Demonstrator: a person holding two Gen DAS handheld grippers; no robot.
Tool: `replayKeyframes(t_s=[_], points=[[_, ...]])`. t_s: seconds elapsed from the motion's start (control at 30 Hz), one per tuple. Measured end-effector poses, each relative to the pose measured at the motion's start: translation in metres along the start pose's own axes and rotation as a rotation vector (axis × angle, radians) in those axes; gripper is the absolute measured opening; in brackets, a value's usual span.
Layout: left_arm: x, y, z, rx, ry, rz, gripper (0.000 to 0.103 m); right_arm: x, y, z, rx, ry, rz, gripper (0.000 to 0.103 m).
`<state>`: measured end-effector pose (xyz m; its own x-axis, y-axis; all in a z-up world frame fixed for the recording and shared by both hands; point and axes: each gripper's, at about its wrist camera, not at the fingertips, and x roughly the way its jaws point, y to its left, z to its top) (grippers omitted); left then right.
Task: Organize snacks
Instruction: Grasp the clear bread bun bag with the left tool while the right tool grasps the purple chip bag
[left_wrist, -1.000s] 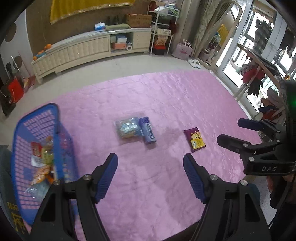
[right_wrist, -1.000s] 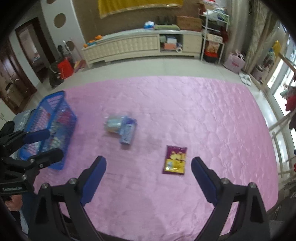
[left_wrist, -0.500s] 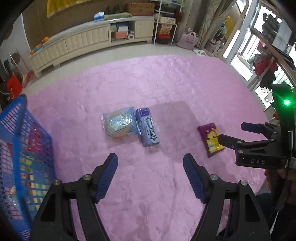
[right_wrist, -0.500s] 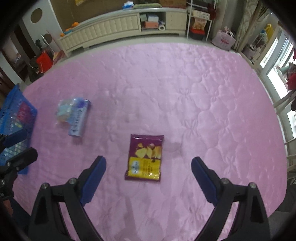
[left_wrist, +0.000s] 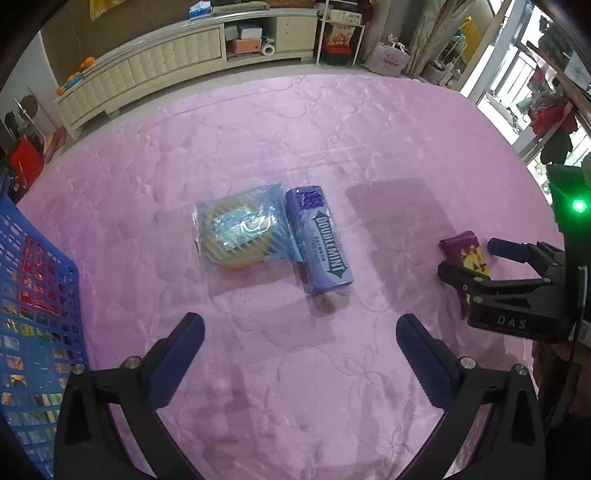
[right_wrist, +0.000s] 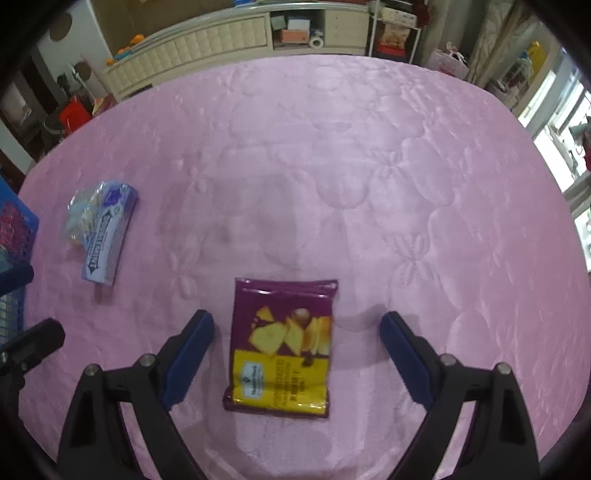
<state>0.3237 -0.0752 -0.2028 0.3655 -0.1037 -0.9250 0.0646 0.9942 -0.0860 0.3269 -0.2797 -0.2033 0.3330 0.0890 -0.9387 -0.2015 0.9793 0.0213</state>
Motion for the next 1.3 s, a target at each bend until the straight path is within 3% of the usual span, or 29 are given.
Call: replayKeyframes(t_s=[0.37, 0.57, 0.77, 0.83, 0.93, 1.3], points=[[-0.010, 0.007, -0.001, -0.023, 0.009, 0.008, 0.103, -0.018, 0.020, -0.021, -0.085, -0.055, -0.005, 0.053], [-0.014, 0.025, 0.009, -0.070, 0.013, 0.026, 0.103, -0.020, 0.029, -0.004, -0.066, -0.073, 0.106, 0.053], [-0.007, 0.045, 0.031, -0.133, 0.033, 0.032, 0.103, -0.018, 0.047, 0.008, -0.091, -0.093, 0.108, 0.053], [0.000, 0.052, 0.039, -0.169, 0.054, 0.029, 0.103, -0.013, 0.048, 0.017, -0.090, -0.075, 0.146, 0.053], [0.004, 0.059, 0.053, -0.220, 0.061, 0.001, 0.103, -0.010, 0.046, 0.035, -0.088, -0.080, 0.122, 0.053], [0.052, 0.053, 0.093, -0.224, 0.145, 0.041, 0.103, -0.004, 0.038, 0.047, -0.041, -0.112, 0.175, 0.053]])
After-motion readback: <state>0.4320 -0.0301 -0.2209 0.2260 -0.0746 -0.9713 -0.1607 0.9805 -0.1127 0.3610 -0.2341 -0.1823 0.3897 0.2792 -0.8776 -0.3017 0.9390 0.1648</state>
